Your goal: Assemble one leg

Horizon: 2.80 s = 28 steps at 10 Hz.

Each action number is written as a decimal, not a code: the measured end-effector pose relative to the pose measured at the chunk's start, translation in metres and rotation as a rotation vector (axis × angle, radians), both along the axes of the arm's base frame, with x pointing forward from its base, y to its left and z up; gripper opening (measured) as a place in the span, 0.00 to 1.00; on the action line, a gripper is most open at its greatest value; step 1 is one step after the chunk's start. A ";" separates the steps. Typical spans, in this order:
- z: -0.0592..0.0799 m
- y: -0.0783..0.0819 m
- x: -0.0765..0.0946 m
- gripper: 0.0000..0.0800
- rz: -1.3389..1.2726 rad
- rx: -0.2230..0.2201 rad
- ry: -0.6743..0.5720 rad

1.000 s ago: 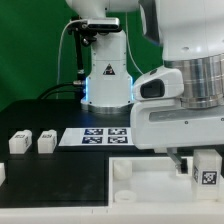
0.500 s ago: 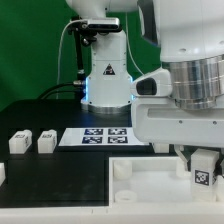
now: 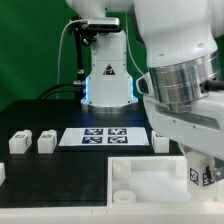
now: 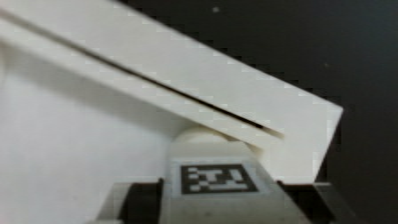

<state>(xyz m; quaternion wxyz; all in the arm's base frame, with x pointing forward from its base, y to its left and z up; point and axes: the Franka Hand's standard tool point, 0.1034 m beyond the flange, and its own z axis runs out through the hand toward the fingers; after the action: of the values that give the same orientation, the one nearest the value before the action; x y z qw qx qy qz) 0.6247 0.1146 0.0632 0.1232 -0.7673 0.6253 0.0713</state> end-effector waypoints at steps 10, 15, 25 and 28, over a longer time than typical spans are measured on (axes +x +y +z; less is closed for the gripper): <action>-0.003 0.001 -0.010 0.81 0.686 -0.009 -0.119; 0.004 -0.006 0.000 0.81 1.356 -0.162 -0.303; 0.002 -0.001 0.000 0.37 0.505 -0.090 -0.120; 0.001 0.002 0.001 0.37 0.066 -0.001 -0.048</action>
Offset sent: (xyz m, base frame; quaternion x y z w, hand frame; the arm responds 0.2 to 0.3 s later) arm 0.0000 0.0000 0.0000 0.0000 0.0000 -0.0899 0.9960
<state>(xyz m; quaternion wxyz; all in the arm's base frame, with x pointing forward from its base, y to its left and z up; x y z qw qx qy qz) 0.6252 0.1161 0.0638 0.1352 -0.7891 0.5965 0.0567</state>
